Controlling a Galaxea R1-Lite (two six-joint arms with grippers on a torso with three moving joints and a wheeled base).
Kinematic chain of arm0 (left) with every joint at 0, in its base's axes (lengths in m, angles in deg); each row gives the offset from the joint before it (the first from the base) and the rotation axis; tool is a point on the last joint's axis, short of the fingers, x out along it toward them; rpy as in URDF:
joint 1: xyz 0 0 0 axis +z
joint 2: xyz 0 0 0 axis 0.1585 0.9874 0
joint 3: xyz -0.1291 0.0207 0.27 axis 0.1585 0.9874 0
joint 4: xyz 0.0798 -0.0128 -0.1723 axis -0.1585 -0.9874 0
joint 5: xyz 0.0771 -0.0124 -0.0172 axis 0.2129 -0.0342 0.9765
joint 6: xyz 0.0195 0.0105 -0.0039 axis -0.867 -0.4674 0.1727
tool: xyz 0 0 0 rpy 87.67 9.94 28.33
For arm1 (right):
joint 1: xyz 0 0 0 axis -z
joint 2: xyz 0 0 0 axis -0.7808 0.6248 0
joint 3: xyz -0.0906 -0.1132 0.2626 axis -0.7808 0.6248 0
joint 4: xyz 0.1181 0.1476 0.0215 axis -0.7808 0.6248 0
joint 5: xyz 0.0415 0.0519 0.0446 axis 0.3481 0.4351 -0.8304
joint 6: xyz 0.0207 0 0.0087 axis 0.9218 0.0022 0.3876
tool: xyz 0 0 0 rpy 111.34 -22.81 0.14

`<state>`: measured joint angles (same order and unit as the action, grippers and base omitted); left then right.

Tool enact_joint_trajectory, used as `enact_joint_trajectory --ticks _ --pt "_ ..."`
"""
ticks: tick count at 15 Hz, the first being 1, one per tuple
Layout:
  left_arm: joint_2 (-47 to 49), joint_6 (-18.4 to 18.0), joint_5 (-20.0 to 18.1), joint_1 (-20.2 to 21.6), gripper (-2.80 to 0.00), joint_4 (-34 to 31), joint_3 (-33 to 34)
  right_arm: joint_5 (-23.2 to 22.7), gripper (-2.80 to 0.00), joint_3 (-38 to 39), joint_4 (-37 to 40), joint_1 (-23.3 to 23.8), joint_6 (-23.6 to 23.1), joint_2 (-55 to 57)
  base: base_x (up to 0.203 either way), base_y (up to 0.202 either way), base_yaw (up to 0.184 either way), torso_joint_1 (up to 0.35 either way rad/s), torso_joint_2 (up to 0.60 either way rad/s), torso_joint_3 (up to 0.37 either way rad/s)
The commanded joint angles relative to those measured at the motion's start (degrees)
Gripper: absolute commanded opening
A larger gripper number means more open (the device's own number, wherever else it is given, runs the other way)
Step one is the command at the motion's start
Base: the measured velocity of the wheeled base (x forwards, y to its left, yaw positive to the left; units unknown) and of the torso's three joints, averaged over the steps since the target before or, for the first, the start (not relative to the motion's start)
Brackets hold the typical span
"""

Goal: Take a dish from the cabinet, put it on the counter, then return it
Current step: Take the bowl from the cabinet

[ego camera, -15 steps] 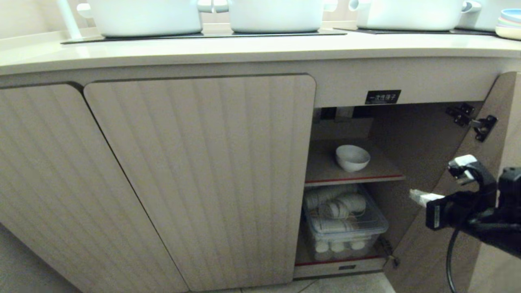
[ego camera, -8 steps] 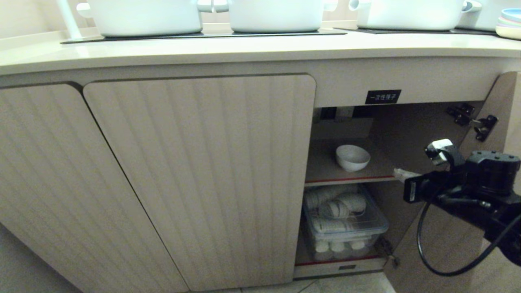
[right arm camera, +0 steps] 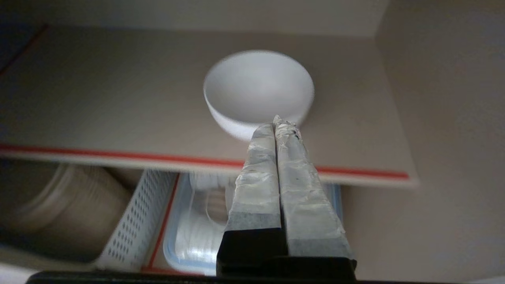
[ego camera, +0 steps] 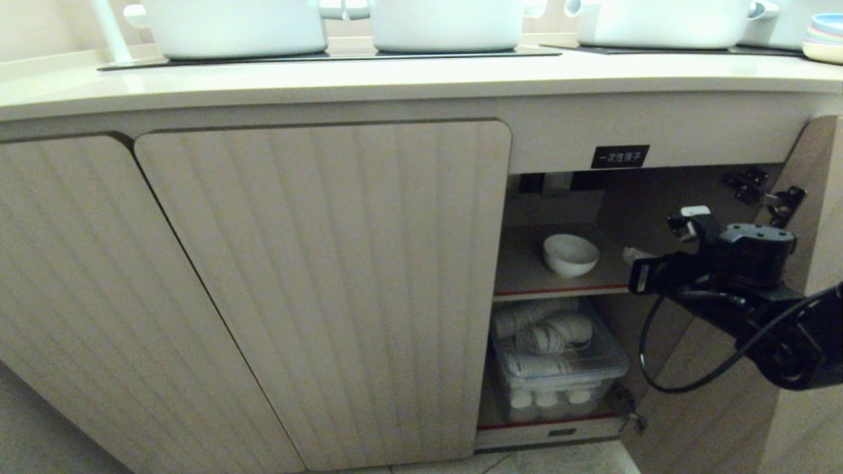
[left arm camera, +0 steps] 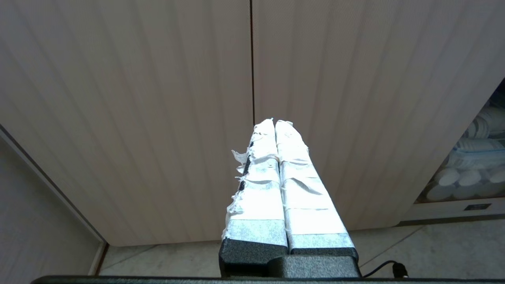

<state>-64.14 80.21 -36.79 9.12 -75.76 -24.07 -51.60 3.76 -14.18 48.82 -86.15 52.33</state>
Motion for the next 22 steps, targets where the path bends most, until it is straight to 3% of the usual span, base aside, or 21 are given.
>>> enact_joint_trajectory --ticks 1,4,8,12,17,22 --pt "-0.02 0.01 0.00 0.00 -2.80 0.06 0.00 0.42 -2.80 -2.78 -0.41 -0.65 0.01 2.38 0.000 0.000 0.000 0.000 0.00 0.000" --pt "-0.02 0.00 0.00 0.00 -2.80 0.05 0.00 4.12 -2.80 -6.65 -0.39 -1.92 0.11 4.74 0.000 0.000 0.000 0.000 0.00 0.000" --pt "-0.02 0.01 0.00 0.00 -2.80 0.02 0.00 5.29 -2.80 -9.40 -2.60 -1.95 0.02 7.78 0.000 0.000 0.000 0.000 0.00 0.000" --pt "-0.02 0.01 0.00 0.00 -2.80 0.06 0.00 11.99 -2.80 -15.05 -3.20 -2.81 0.10 11.05 0.000 0.000 0.000 0.000 0.00 0.000" --pt "-0.02 0.01 0.02 0.00 -2.80 0.06 0.00 13.82 -2.80 -21.12 -3.06 -2.54 0.37 14.16 0.000 0.000 0.000 0.000 0.00 0.000" --pt "-0.02 0.01 0.00 0.00 -2.80 0.06 0.00 13.94 -2.80 -21.67 -3.20 -2.05 0.11 15.17 0.000 0.000 0.000 0.000 0.00 0.000"
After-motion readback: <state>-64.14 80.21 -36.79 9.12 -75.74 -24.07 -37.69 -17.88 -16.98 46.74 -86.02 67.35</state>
